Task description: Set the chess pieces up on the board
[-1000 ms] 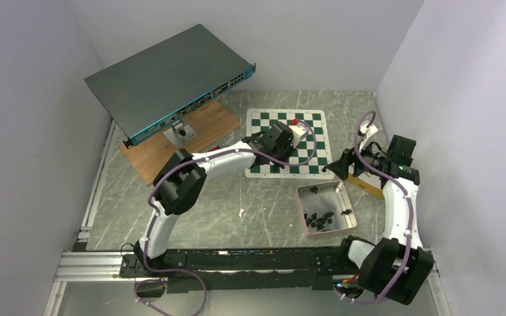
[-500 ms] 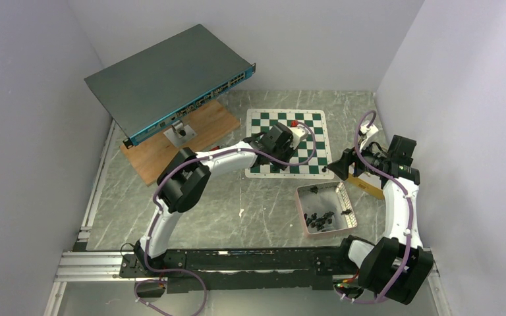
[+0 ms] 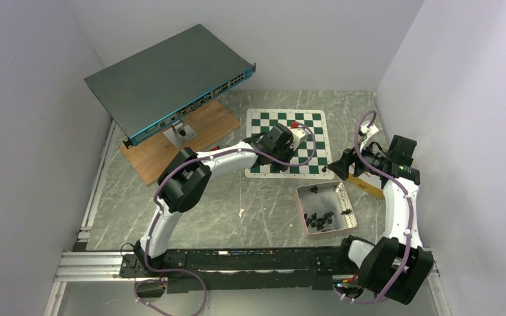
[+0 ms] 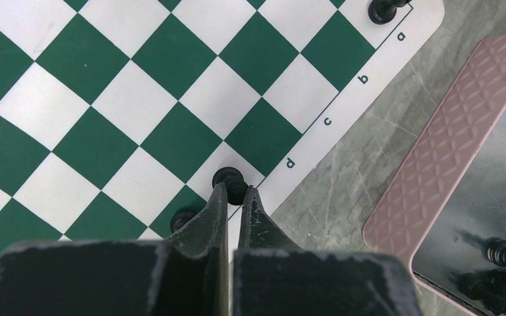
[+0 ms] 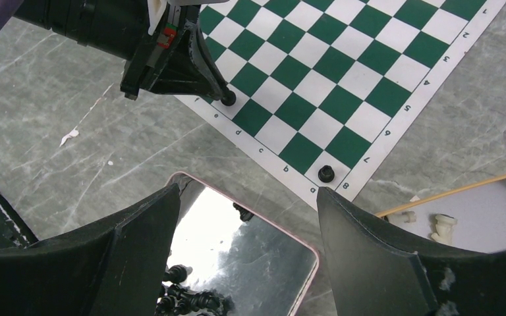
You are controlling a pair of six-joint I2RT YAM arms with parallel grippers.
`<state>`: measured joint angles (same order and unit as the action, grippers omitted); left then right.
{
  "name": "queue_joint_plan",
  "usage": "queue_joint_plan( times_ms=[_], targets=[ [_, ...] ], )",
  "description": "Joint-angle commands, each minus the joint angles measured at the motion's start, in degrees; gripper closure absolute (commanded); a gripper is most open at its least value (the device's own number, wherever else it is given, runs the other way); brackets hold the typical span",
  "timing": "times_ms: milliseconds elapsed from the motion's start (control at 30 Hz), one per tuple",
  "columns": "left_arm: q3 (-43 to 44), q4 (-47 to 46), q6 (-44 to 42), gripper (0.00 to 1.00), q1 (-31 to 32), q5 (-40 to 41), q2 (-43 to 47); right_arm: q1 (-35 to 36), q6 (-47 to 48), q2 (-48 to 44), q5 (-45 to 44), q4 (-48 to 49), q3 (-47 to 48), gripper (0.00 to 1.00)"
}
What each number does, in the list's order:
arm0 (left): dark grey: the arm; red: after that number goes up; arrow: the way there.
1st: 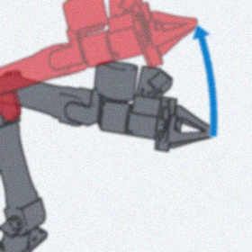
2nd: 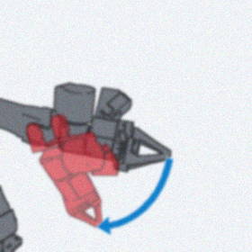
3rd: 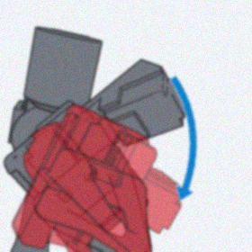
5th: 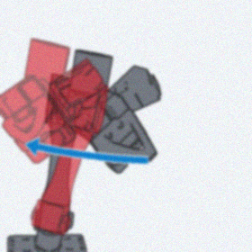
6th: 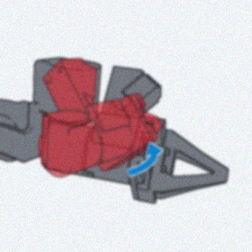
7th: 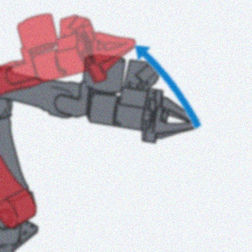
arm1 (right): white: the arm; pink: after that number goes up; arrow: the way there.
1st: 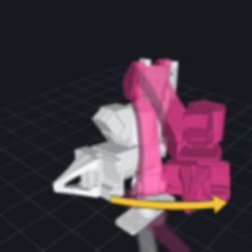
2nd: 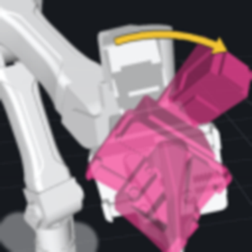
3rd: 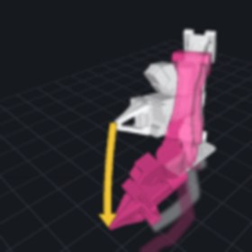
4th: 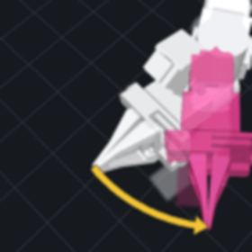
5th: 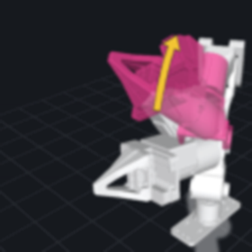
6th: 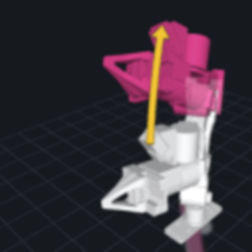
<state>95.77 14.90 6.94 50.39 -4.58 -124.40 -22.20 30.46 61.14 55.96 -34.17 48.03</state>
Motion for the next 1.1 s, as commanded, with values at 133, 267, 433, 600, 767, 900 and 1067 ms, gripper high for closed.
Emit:
queue_joint_plan(
  times_ms=[133,267,433,600,767,900,1067],
  targets=[
    [2.9,0.4,0.4,1.00,-0.3,-1.1,-0.9,-0.3,1.0,-0.2,1.0,0.6,-0.1,0.21],
    [3.1,0.6,0.2,1.00,-0.3,-0.7,-1.2,-0.4,1.0,-0.3,0.9,0.6,-0.1,0.21],
    [3.5,1.1,0.1,1.00,-0.3,-0.9,-1.7,-0.5,1.1,-0.3,1.0,0.5,0.0,0.21],
    [3.6,1.4,0.0,1.00,-0.3,-0.9,-2.0,-0.6,1.1,-0.3,1.0,0.6,-0.1,0.21],
    [3.9,1.8,-0.1,1.00,-0.3,-0.8,-2.2,-0.6,1.1,-0.3,1.0,0.5,-0.1,0.21],
    [4.2,2.2,-0.1,0.95,-0.3,-0.8,-2.6,-0.6,1.1,-0.3,1.1,0.5,0.0,0.21],
    [4.4,2.6,0.0,0.87,-0.4,-0.7,-2.9,-0.7,1.1,-0.3,1.1,0.4,0.0,0.21]
  ],
)
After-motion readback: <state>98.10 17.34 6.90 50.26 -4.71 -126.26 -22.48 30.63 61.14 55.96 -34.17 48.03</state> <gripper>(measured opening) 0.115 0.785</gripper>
